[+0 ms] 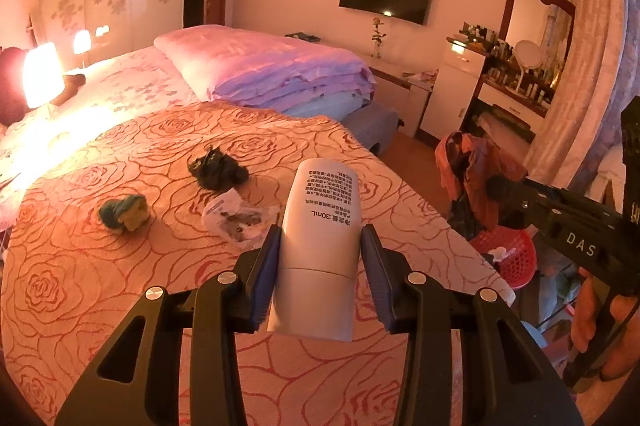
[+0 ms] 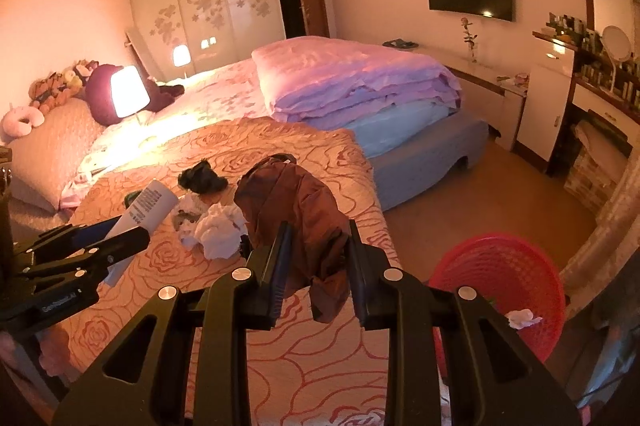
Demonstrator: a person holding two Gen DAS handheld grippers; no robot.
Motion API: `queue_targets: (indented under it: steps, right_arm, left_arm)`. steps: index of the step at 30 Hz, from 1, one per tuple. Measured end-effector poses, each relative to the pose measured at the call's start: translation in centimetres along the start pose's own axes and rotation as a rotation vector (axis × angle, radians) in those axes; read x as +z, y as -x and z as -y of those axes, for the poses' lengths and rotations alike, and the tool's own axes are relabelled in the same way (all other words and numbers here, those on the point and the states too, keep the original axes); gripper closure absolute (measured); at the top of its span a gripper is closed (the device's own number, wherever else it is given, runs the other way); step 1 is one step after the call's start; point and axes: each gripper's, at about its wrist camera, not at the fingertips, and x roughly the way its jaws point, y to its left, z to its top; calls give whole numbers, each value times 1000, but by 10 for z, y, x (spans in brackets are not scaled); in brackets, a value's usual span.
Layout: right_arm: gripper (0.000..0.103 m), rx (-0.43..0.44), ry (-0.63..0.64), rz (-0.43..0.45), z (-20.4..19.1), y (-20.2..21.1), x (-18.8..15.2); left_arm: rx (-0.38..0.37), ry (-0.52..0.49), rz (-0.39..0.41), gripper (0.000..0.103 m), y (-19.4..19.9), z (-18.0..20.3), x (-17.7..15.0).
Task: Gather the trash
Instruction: 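Carry the bottle and brown bag over the red basket with both tools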
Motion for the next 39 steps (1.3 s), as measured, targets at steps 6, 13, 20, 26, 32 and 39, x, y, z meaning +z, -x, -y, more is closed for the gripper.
queue_targets:
  steps: [6,13,20,26,32,39]
  right_arm:
    - [77,-23,-25,19,12,8,3]
    - [77,-60,-57,37,31,17,6]
    - [77,-105,-76,54,51,28,7]
    - [77,-146,-101,66,71,37,6]
    - [77,-191,-121,74,92,46,3]
    - [77,-246,-153,72,120,54,-5]
  left_arm:
    - [-5,-16,5,64,-6,10,7]
    - [-32,-46,6,64,-13,27,18]
    - [-64,-89,1,64,-23,52,24]
    - [-91,-128,-12,64,-31,74,27]
    - [-122,-160,-27,64,-43,95,30]
    - [-169,-201,-46,64,-59,124,35]
